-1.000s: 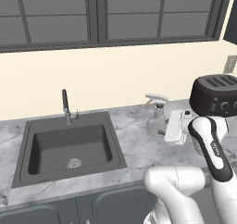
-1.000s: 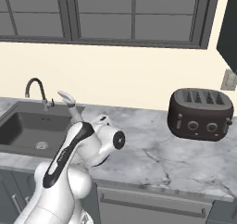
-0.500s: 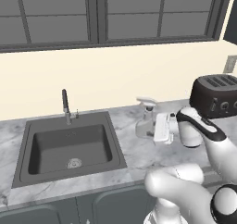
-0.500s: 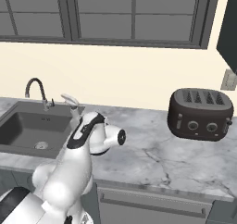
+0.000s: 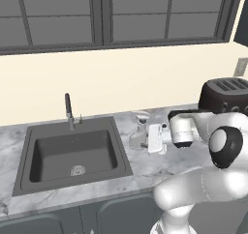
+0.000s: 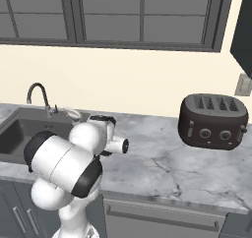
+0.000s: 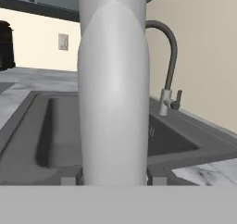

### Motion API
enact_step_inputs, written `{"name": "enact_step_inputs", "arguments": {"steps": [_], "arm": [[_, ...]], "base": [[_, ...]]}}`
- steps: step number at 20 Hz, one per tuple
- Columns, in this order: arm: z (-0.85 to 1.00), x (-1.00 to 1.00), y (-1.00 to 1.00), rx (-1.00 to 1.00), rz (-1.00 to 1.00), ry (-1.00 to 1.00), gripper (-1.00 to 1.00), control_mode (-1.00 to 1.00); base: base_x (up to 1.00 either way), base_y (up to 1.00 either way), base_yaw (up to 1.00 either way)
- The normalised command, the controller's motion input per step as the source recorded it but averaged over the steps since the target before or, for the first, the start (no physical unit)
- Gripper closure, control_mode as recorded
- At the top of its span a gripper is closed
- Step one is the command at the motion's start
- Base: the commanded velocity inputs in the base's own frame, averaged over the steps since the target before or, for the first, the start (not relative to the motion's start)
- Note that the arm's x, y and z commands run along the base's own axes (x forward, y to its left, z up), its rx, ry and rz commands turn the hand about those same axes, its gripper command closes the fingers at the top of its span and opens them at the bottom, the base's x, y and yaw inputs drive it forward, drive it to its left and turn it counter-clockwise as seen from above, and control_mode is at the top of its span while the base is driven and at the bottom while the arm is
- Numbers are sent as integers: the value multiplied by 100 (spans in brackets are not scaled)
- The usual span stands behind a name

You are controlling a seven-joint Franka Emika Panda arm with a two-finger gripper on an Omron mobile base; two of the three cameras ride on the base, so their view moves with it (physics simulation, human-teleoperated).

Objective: Locate and retrieve the spray and dish brush from the cabinet. Place them next to the sink.

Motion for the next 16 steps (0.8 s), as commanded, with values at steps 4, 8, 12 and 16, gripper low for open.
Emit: {"name": "enact_step_inputs", "arguments": {"steps": [4, 8, 12, 16], "arm": [[-42, 40, 20, 2, 12, -1, 100, -100], [-32, 27, 4, 1, 10, -4, 100, -100], [-21, 10, 0, 0, 6, -1, 100, -100], [-15, 1, 0, -2, 5, -1, 100, -100]], "base": [[0, 0, 0], [0, 0, 0], [0, 0, 0], [0, 0, 0]]}}
